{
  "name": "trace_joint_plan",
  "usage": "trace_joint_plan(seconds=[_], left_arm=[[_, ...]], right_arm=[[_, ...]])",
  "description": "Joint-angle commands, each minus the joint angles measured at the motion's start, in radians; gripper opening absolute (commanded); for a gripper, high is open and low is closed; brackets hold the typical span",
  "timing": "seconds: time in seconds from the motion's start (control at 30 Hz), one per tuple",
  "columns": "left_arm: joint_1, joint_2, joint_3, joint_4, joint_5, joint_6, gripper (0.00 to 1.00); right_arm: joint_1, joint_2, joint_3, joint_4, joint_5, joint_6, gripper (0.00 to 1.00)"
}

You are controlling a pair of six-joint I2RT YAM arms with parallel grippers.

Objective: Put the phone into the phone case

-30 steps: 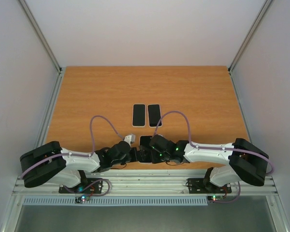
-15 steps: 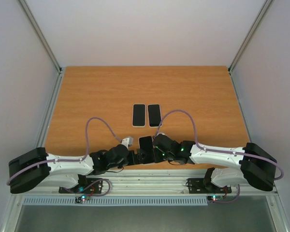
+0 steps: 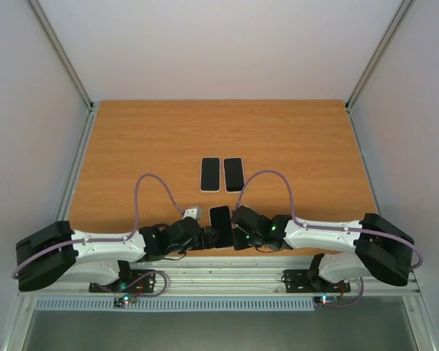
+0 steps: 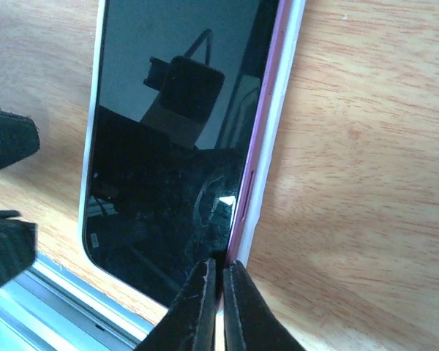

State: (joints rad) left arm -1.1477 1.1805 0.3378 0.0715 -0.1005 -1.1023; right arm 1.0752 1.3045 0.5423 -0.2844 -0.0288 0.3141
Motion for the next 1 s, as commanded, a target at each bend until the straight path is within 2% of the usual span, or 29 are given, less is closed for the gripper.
trace_joint_plan(seconds=[0.0, 0.33, 0.4, 0.53, 0.63, 0.83, 0.97], left_arm=[[-0.004, 0.058, 0.032, 0.005, -0.007, 0.028, 0.79], [-0.001, 0.105, 0.011, 0.080, -0.006, 0.003, 0.77], [0.007, 0.083, -0.014, 0.088, -0.022, -0.011, 0.77], [0.036, 0.032, -0.046, 0.077, -0.031, -0.028, 0.77], [0.069, 0.005, -0.042, 0.046, -0.009, -0.009, 0.78], [0.164, -0.030, -0.010, -0.013, 0.036, 0.058, 0.78], [0.228, -0.013, 0.034, -0.037, 0.073, 0.116, 0.78]], right_arm=[[0.000, 0.075, 0.007, -0.023, -0.010, 0.002, 0.04], [0.003, 0.229, 0.096, -0.168, 0.026, -0.038, 0.03], [0.008, 0.260, 0.115, -0.196, 0.093, -0.046, 0.04], [0.012, 0.265, 0.146, -0.232, 0.142, -0.073, 0.08], [0.012, 0.211, 0.161, -0.230, 0.135, -0.116, 0.12], [-0.064, 0.082, 0.219, -0.255, 0.019, -0.232, 0.23], [-0.187, 0.070, 0.251, -0.230, -0.153, -0.291, 0.27]])
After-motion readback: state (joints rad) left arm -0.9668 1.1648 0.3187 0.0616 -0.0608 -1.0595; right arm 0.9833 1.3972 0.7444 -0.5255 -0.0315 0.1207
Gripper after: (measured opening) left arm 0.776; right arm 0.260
